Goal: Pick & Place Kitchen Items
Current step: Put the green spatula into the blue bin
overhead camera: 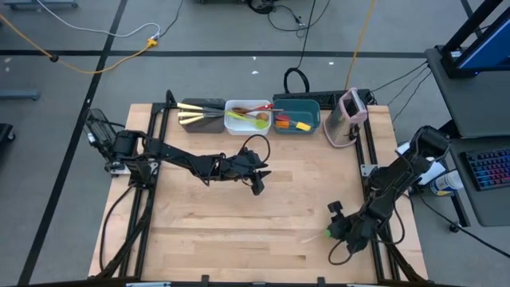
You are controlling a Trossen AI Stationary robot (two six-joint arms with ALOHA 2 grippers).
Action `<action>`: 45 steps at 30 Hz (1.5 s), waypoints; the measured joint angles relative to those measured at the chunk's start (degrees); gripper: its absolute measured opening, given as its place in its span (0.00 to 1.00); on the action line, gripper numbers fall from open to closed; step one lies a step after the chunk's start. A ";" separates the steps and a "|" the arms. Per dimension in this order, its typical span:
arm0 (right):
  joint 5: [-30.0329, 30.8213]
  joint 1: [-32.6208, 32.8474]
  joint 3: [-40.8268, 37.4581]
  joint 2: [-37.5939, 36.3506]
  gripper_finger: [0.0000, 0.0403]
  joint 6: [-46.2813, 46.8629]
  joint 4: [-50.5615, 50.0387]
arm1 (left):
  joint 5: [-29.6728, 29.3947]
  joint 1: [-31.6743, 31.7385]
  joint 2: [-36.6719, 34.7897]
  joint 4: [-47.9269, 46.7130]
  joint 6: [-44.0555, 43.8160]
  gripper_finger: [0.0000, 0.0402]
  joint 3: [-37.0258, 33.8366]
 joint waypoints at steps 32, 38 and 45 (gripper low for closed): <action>28.91 -20.81 -0.28 -11.61 0.21 -22.33 -0.86 | -0.02 0.04 0.00 0.76 1.59 0.34 0.00; 28.87 -31.62 -0.24 -13.30 0.21 -33.42 -0.64 | -0.02 0.04 0.00 0.73 1.59 0.34 0.00; 28.89 -43.98 -0.22 -13.74 0.21 -46.42 6.50 | -0.02 0.04 0.00 0.68 1.59 0.34 0.00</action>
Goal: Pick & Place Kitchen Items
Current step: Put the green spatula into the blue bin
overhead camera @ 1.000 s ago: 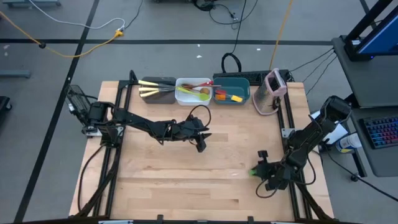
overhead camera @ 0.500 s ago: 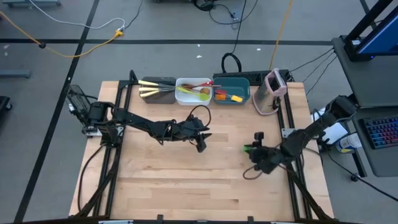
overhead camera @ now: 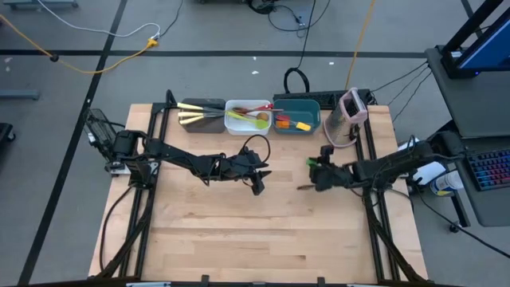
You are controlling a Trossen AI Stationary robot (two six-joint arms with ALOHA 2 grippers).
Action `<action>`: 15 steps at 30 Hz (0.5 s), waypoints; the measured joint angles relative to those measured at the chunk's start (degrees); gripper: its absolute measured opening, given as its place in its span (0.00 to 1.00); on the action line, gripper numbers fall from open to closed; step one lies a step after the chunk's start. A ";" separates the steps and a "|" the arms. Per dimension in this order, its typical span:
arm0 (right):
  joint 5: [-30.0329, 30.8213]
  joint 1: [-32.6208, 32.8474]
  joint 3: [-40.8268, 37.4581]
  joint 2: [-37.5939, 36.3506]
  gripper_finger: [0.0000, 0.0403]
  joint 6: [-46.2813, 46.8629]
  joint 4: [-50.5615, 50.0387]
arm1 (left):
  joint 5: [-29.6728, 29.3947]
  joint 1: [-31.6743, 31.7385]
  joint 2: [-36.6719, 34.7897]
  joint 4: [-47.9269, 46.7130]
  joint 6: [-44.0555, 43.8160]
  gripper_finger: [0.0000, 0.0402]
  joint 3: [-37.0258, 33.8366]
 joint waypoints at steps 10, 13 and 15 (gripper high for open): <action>2.85 -14.39 0.15 -0.02 0.21 -28.20 19.09 | 0.00 0.00 0.00 -0.04 0.42 0.34 0.00; 1.06 -18.53 0.15 -0.02 0.21 -32.80 21.66 | -0.01 0.00 0.00 -0.08 2.97 0.34 0.00; -3.20 -21.59 0.17 0.00 0.22 -33.30 21.57 | -0.02 0.00 0.00 -0.11 4.13 0.34 0.00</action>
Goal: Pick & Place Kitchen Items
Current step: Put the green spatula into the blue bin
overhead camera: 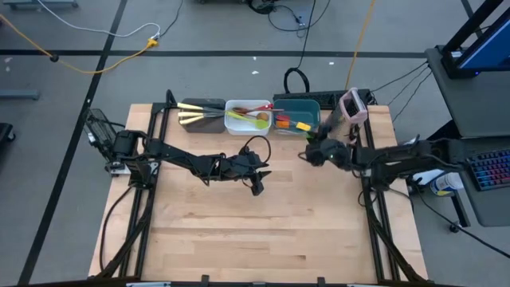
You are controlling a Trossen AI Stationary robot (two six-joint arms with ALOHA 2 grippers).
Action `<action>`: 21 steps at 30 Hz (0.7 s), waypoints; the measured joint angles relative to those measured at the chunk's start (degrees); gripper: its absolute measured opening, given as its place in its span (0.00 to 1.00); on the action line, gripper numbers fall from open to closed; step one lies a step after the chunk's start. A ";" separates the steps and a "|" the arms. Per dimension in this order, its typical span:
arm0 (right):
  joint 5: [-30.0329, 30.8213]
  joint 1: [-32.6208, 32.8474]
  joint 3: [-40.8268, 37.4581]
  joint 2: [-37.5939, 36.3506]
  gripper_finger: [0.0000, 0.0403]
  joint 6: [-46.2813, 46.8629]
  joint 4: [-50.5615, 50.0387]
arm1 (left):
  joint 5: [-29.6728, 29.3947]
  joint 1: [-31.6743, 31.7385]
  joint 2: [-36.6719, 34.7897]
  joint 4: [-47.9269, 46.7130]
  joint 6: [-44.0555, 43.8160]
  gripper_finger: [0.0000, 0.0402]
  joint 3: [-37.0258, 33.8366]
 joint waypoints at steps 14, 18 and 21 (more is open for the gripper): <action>-13.85 -13.18 0.00 8.55 0.22 -6.53 11.17 | -0.02 0.00 0.00 1.98 0.24 0.34 0.00; -13.81 -14.89 0.02 12.36 0.22 -8.42 16.48 | -0.02 0.00 0.00 2.08 0.28 0.34 0.00; -13.83 -16.52 0.02 14.57 0.22 -8.51 17.19 | -0.02 0.00 0.00 2.08 0.36 0.34 0.00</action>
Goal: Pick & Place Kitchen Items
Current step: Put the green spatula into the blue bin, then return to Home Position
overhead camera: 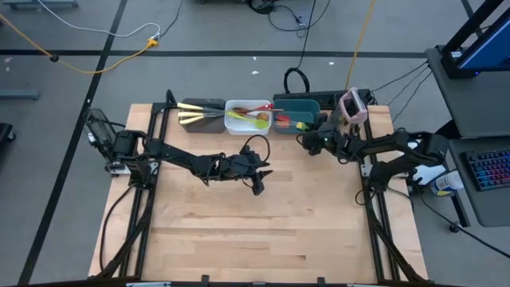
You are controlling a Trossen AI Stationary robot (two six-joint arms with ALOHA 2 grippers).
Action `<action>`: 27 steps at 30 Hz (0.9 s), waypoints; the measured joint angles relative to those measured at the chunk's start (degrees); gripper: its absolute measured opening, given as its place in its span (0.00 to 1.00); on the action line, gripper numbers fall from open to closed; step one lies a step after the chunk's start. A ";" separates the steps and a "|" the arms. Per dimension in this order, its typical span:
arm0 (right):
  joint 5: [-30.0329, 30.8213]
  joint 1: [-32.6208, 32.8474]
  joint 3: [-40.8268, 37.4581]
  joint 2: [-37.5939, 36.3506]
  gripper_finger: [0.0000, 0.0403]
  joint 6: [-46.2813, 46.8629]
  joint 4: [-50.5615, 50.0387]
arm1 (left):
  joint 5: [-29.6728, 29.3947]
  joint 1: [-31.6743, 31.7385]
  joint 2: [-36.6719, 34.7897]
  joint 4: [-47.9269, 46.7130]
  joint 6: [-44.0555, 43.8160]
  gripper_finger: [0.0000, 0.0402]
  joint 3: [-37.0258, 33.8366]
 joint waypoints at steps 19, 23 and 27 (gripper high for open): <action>-0.21 -4.53 -0.02 4.34 0.38 -2.99 5.77 | 0.00 0.00 0.00 -0.33 1.97 0.34 0.00; 0.00 -4.53 -0.02 4.34 0.45 -2.99 5.92 | 0.00 0.00 0.00 -0.35 1.97 0.34 0.00; 0.01 -4.55 -0.02 4.34 0.49 -0.65 6.60 | 0.00 0.00 0.00 -0.35 1.95 0.34 0.00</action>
